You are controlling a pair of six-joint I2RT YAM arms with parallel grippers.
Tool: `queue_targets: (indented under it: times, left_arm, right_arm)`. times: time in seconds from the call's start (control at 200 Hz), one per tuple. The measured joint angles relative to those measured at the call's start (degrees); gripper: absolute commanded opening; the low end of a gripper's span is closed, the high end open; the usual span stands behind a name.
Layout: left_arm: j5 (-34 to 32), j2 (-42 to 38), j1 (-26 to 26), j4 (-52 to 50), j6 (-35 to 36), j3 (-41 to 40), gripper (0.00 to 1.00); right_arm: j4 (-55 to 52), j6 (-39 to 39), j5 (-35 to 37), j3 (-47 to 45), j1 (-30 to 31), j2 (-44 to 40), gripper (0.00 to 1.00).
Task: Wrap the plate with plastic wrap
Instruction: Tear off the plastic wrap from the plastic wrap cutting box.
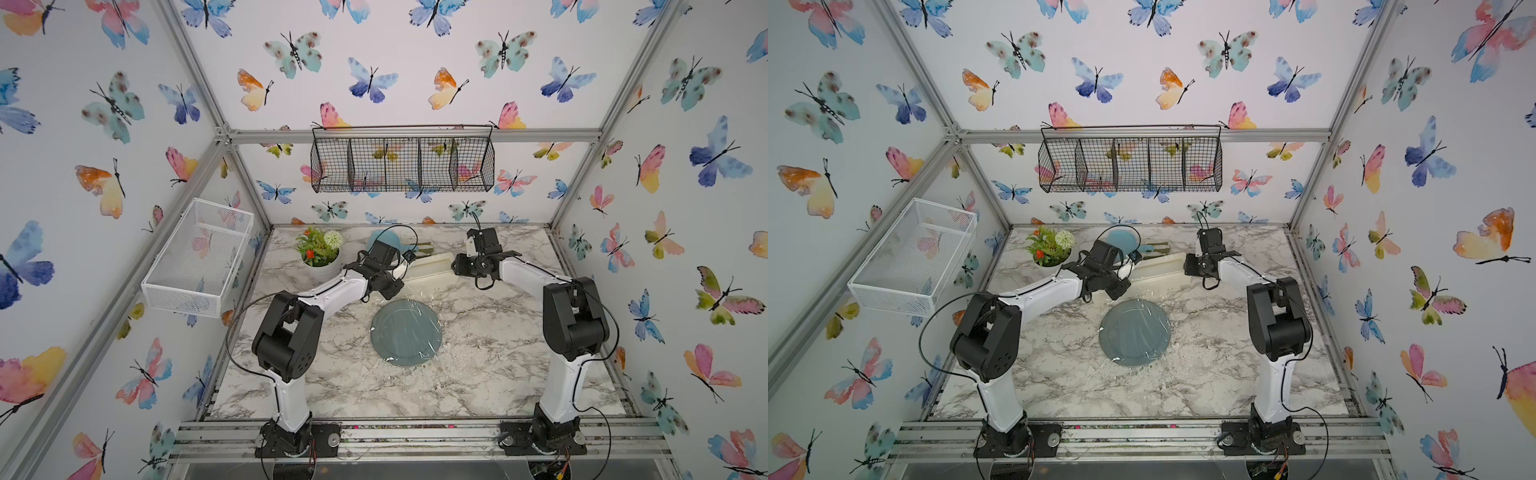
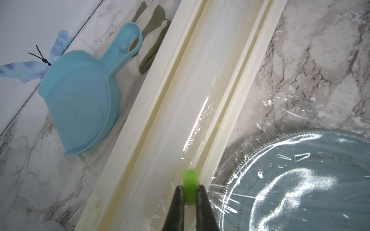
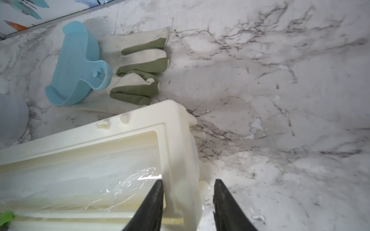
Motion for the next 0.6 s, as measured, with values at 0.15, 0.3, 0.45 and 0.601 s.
queue_targets:
  times: [0.15, 0.3, 0.45, 0.601]
  left_arm:
    - [0.9, 2.3, -0.2, 0.2, 0.7, 2.6, 0.00]
    - [0.9, 1.8, -0.3, 1.0, 1.5, 2.0, 0.00]
    - [0.9, 0.1, -0.5, 2.8, 1.9, -0.9, 0.00]
    - [0.9, -2.0, -0.6, 2.9, 1.9, -3.3, 0.00]
  right_arm:
    - [1.4, 0.9, 3.3, -3.5, 0.0, -2.5, 0.42]
    - [1.3, 1.3, 4.6, -3.6, 0.0, -2.8, 0.43]
    - [-0.4, 1.8, 4.4, -3.3, 0.0, -3.4, 0.55]
    - [-6.4, 1.1, 3.4, -0.6, -0.2, -3.2, 0.59]
